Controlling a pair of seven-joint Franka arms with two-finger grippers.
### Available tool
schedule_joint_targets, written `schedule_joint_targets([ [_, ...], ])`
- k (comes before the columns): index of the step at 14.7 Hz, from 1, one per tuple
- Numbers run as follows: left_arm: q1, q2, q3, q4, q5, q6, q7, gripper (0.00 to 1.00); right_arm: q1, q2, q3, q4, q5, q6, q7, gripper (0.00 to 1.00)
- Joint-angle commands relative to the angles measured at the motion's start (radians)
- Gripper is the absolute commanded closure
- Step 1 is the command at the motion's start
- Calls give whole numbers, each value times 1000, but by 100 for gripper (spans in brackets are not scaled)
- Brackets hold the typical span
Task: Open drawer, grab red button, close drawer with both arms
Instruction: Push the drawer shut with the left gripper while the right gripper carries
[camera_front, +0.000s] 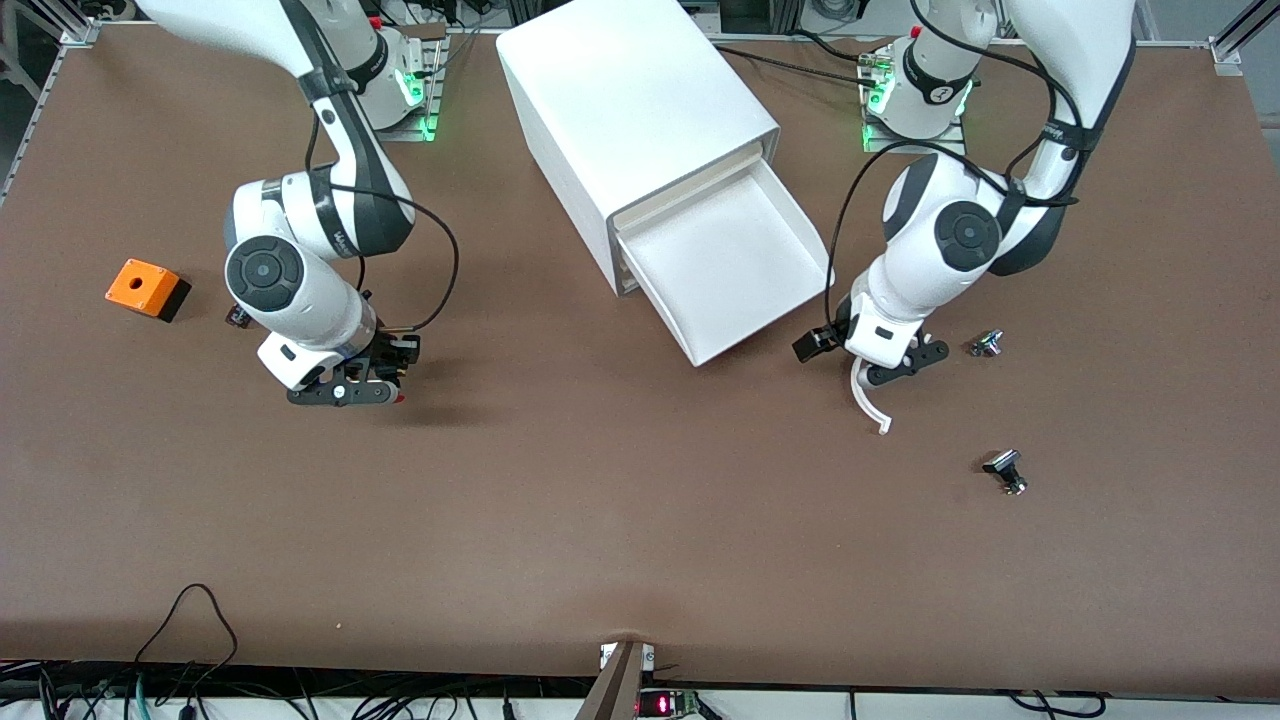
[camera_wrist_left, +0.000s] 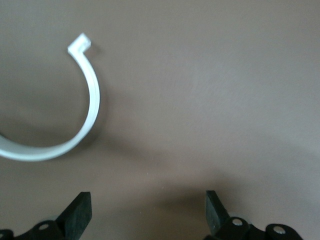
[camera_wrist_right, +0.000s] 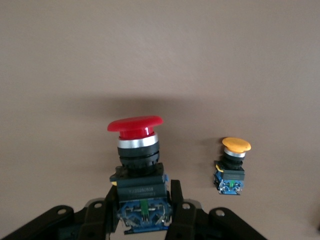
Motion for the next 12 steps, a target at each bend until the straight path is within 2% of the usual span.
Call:
schedule_joint_targets([
  [1,-23,-7,-26,-47,-11,15,-22,0,-17,-6,23,-128,-1,132,52,70],
  [4,-23,-27,-124,-84,-13,3,0,0,-17,37,25,-175,2,219,65,68],
  [6,-26,-43,-191,-128,-13,1,44,0,-18,49,25,-175,2,225,65,67],
  [7,-32,-56,-219,-148,-13,-2,70,0,-18,51,23,-175,2,220,65,62],
  [8,-40,-69,-239,-165,-13,-15,89,0,-20,52,23,-172,2,217,63,56],
  [9,-46,-72,-265,-167,-13,-52,100,0,-24,51,25,-169,2,216,60,44],
  [10,-52,-75,-285,-167,-13,-92,106,0,-26,45,23,-166,5,211,60,19],
  [11,-55,-75,-293,-167,-13,-118,107,0,-26,40,25,-155,5,185,78,0],
  [12,-64,-73,-303,-168,-13,-126,107,0,-26,40,25,-124,5,144,95,0],
])
